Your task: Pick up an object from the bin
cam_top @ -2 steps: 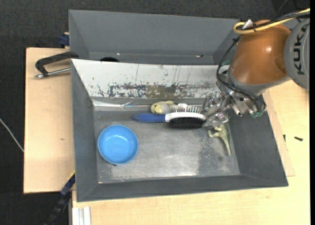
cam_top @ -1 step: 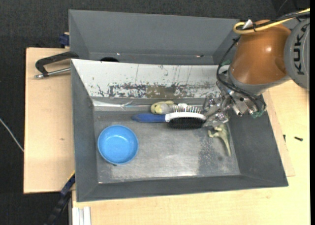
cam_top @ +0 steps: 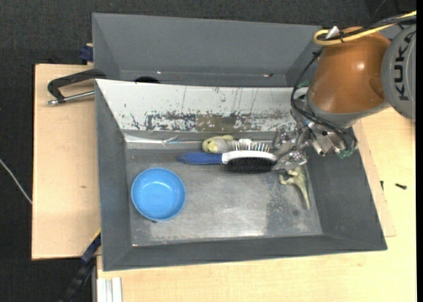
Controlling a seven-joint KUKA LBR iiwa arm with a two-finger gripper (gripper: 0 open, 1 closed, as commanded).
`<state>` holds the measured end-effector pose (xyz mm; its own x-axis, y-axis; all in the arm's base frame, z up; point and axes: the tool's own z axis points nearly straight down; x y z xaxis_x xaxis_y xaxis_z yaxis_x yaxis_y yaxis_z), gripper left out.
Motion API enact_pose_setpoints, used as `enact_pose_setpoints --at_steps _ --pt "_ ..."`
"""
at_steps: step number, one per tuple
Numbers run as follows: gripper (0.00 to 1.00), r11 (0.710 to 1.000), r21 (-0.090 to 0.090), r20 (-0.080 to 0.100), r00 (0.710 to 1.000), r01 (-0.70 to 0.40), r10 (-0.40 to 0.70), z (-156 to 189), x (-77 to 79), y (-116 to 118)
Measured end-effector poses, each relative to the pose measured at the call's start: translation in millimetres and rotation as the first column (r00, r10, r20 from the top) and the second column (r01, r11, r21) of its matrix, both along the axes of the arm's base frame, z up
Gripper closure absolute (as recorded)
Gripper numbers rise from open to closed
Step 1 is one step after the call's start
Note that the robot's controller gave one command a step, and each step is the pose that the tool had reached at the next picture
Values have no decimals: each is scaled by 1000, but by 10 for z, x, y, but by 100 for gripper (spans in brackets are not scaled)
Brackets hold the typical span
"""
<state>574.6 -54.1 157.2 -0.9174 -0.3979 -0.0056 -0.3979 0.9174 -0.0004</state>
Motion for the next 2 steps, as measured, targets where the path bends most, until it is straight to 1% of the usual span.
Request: enact_pose_setpoints --at_steps 2 --pt "100 1000 0 0 1000 0 0 0 0 0"
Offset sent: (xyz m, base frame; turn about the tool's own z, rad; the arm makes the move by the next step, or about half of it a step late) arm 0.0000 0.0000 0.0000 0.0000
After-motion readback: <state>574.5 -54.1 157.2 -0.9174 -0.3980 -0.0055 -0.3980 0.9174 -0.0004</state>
